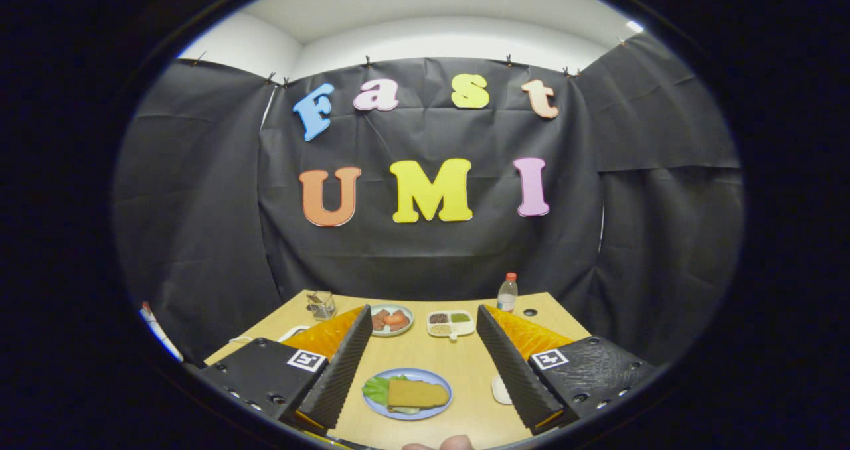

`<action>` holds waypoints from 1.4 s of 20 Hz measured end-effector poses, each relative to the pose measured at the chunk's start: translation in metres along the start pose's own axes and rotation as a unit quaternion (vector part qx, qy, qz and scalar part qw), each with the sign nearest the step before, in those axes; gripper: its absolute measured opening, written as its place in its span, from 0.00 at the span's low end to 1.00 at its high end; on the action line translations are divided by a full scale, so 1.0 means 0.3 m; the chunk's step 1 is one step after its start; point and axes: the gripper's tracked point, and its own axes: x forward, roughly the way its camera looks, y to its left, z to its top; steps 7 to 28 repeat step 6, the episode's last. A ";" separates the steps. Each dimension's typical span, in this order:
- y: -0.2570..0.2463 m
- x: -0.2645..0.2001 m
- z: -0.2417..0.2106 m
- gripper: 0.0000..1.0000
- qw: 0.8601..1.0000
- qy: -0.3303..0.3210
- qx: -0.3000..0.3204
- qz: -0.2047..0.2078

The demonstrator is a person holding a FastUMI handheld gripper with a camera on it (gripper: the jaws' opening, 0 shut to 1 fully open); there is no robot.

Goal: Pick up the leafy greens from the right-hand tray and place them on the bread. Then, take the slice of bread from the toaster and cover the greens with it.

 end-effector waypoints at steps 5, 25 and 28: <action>0.001 -0.017 -0.030 0.96 1.000 0.012 0.011 -0.006; 0.001 -0.024 -0.029 0.96 1.000 0.012 0.012 -0.008; 0.001 -0.024 -0.029 0.96 1.000 0.012 0.012 -0.008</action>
